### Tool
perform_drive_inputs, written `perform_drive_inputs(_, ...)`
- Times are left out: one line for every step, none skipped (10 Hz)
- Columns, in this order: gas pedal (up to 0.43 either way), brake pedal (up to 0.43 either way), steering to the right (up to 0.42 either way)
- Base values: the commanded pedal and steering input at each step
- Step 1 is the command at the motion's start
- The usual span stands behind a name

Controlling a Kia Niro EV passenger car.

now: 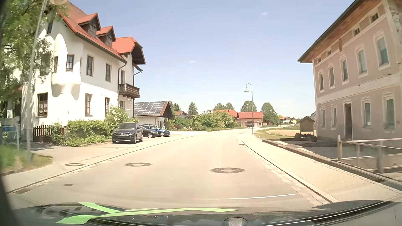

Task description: Follow the waypoints while adhering to traffic rules and regulations

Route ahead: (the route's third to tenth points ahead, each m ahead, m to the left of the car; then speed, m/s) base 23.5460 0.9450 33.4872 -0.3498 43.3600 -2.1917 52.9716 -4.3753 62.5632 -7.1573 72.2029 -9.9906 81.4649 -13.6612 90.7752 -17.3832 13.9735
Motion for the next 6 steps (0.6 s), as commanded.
perform_drive_inputs(0.118,0.0,0.006)
perform_drive_inputs(0.118,0.0,0.006)
perform_drive_inputs(0.118,0.0,0.006)
perform_drive_inputs(0.118,0.0,0.006)
perform_drive_inputs(0.13,0.0,0.007)
perform_drive_inputs(0.13,0.0,0.009)
